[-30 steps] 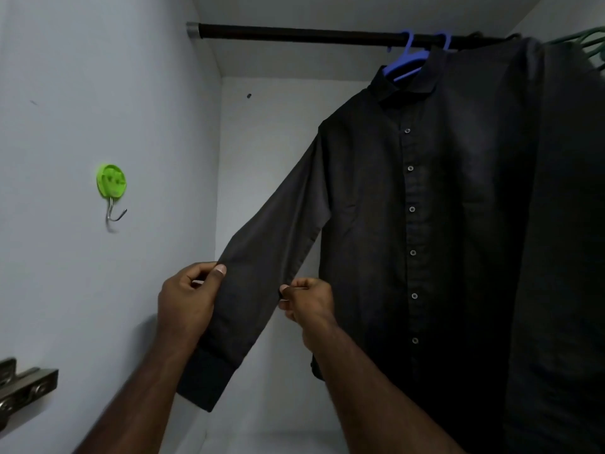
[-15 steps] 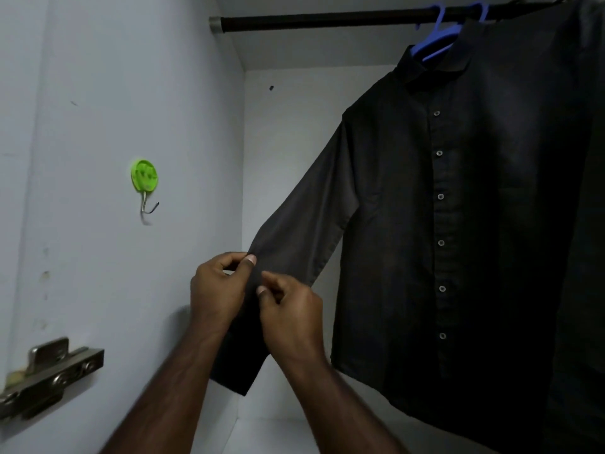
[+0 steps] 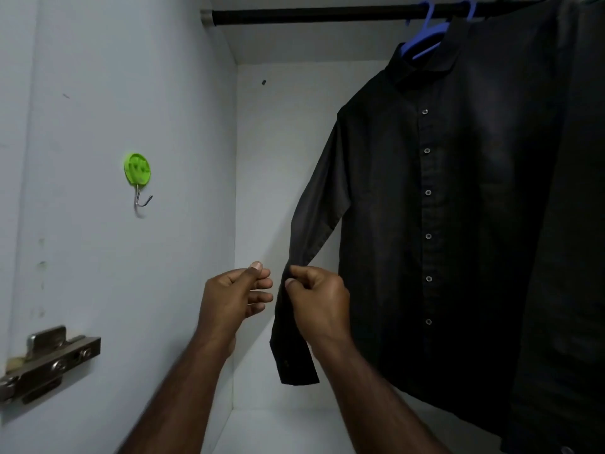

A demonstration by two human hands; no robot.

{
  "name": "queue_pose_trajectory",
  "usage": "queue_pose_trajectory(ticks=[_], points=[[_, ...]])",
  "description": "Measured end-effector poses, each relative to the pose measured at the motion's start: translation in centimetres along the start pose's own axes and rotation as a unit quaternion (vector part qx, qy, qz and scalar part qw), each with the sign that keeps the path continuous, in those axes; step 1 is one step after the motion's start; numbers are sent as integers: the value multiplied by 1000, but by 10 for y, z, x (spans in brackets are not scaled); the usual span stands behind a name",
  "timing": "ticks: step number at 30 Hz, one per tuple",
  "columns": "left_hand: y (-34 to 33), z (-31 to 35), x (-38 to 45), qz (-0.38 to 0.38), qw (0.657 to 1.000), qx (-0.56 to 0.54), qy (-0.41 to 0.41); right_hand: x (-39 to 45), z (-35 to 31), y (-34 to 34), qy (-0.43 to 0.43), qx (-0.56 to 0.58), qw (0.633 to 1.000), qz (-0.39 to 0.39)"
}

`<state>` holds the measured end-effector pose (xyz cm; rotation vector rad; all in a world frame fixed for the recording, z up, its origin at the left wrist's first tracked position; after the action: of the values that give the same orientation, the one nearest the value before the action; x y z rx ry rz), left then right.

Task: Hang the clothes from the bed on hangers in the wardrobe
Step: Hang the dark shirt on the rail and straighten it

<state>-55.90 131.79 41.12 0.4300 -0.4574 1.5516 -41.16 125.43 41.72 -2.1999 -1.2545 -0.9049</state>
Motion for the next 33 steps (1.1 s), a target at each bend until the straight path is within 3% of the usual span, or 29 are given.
queue_pose_trajectory(ticks=[9, 17, 33], points=[[-20, -31, 0, -28, 999, -24, 33, 2, 3, 16, -12, 17, 1000, 6], [-43, -77, -15, -167, 968, -58, 177, 2, 14, 30, -45, 51, 997, 19], [-41, -106, -22, -133, 960, -157, 191, -6, 75, 62, -134, 21, 989, 64]])
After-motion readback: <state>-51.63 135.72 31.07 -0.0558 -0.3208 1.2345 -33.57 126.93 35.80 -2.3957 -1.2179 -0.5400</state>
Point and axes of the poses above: each hand's wrist, its own x-axis towards the middle knuckle, its own y-axis out of the back of the hand, z = x × y, the point moved 6 cm from there along x, towards the middle knuckle, and after that the axes turned 11 degrees about x, right-handed, at the moved point
